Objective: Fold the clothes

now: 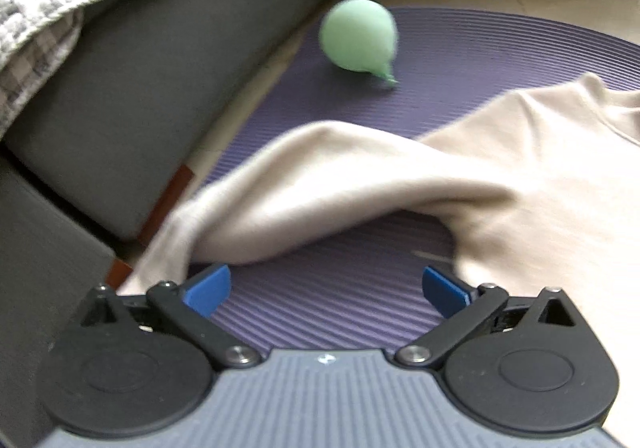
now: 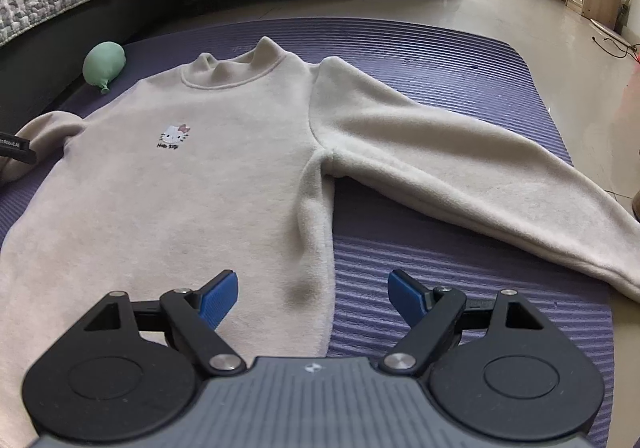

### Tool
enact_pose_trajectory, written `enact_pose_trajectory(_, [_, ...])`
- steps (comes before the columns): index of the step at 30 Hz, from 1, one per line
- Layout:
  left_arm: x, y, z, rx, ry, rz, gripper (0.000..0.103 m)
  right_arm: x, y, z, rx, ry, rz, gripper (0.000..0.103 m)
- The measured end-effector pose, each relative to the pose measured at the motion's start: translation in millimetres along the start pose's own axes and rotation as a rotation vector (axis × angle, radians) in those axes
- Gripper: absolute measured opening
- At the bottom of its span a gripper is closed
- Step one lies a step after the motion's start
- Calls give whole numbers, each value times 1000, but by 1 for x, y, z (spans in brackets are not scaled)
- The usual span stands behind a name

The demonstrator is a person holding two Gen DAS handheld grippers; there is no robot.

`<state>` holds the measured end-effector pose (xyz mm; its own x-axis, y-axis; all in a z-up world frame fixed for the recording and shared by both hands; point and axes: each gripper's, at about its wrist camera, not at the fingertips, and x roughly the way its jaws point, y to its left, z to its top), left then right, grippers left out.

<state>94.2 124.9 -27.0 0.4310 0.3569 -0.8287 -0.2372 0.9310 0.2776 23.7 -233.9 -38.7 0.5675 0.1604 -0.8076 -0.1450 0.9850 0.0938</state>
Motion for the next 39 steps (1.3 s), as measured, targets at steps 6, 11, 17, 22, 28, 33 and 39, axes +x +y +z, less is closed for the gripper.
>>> enact_pose_trajectory(6, [1,-37,-4,45,26,-39,103,3,-3,-2,16,2,24,82])
enact_pose_trajectory(11, [0,-60,-3,84,21,-54,103,6,-11,-2,48,4,33,82])
enact_pose_trajectory(17, [5,-74,-5,77,77,-82,103,8,-21,-2,85,5,35,83])
enact_pose_trajectory(22, [2,-74,-12,35,128,-125,103,6,-23,-3,93,3,38,83])
enact_pose_trajectory(28, [-4,-78,-23,51,155,-143,103,3,-21,-4,83,-5,31,83])
enact_pose_trajectory(33, [-4,-79,-24,44,162,-148,103,3,-21,-3,79,-6,30,83])
enact_pose_trajectory(39, [1,-74,-25,-3,193,-168,103,4,-20,-3,77,0,34,83])
